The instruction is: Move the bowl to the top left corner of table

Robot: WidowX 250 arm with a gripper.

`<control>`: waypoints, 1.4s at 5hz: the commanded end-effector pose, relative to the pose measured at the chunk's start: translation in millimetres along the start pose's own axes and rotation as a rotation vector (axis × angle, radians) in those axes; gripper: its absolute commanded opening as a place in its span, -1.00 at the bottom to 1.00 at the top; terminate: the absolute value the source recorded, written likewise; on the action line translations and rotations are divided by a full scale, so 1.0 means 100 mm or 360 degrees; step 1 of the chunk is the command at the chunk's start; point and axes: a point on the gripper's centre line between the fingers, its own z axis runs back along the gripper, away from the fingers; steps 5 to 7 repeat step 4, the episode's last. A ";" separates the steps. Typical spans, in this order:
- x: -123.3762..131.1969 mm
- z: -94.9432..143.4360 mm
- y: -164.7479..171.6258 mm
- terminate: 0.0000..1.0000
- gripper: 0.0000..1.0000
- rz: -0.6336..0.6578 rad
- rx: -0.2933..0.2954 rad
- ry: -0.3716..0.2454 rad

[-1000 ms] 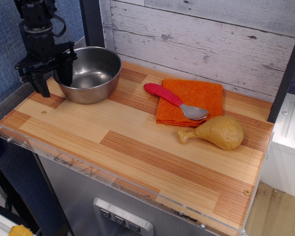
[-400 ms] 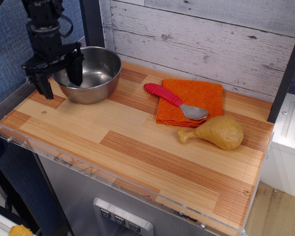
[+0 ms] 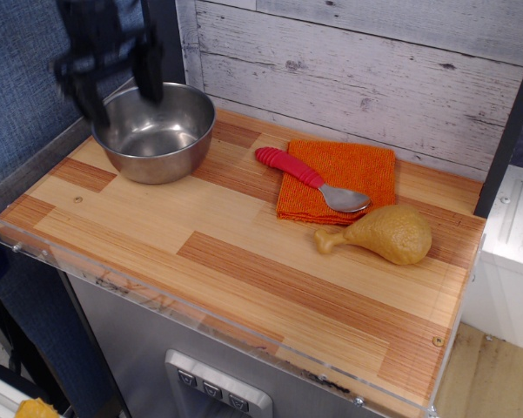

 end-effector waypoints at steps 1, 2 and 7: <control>-0.32 0.78 0.10 -1.00 1.00 -0.0114 -0.0149 -0.0167; -0.40 1.02 0.18 -1.00 1.00 -0.0102 -0.0213 -0.0159; -0.40 1.02 0.18 1.00 1.00 -0.0102 -0.0213 -0.0159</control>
